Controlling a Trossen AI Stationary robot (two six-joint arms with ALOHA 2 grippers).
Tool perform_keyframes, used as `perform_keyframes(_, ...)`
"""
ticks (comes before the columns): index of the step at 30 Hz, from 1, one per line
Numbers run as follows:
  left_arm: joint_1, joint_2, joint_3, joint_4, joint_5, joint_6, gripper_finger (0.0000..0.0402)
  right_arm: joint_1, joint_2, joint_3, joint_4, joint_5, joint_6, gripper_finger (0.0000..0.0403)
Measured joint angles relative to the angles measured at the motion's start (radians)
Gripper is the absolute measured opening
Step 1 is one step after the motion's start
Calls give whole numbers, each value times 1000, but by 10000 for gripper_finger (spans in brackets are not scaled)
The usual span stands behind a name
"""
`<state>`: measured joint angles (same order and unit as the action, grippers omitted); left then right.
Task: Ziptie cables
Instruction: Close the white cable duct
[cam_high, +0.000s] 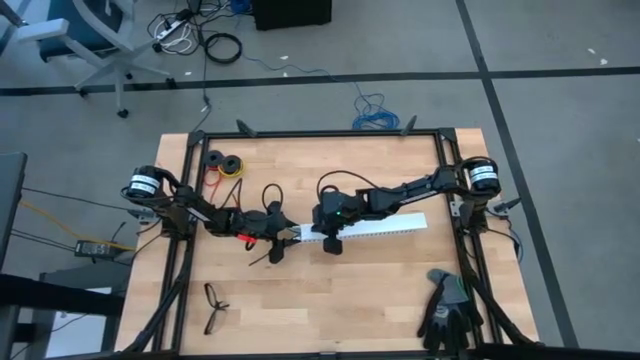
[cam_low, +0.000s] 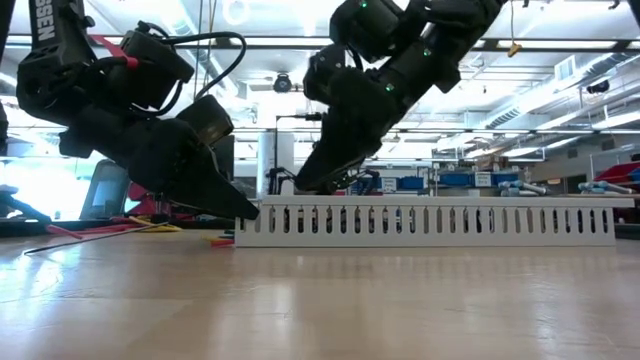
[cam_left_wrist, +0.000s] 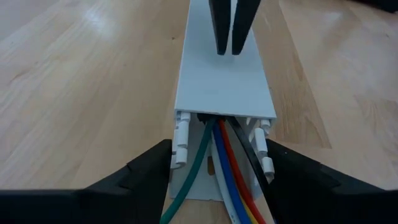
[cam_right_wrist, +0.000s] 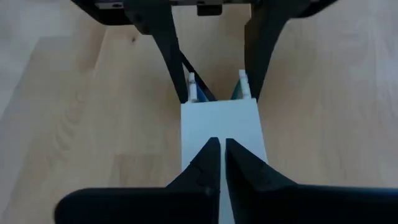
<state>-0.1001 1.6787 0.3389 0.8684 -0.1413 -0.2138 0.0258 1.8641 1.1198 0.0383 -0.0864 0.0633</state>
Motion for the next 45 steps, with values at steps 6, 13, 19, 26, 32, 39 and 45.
perform_keyframes(6,0,0,0,1,0,0,250,13,0,0,33,-1,-59,68)
perform_keyframes(13,0,0,0,1,-1,0,250,9,0,0,34,0,-90,157)
perform_keyframes(19,0,0,-1,1,-1,-2,250,4,44,0,56,-1,-94,207)
perform_keyframes(26,0,0,-1,2,-3,-7,250,5,63,1,98,-1,-104,235)
perform_keyframes(32,0,0,-1,1,-3,-8,250,4,66,0,122,-3,-129,254)
perform_keyframes(39,0,0,-1,2,-3,-8,250,3,66,0,122,-3,-146,278)
perform_keyframes(45,0,0,-1,2,-3,-8,250,-10,67,-1,121,4,-146,286)
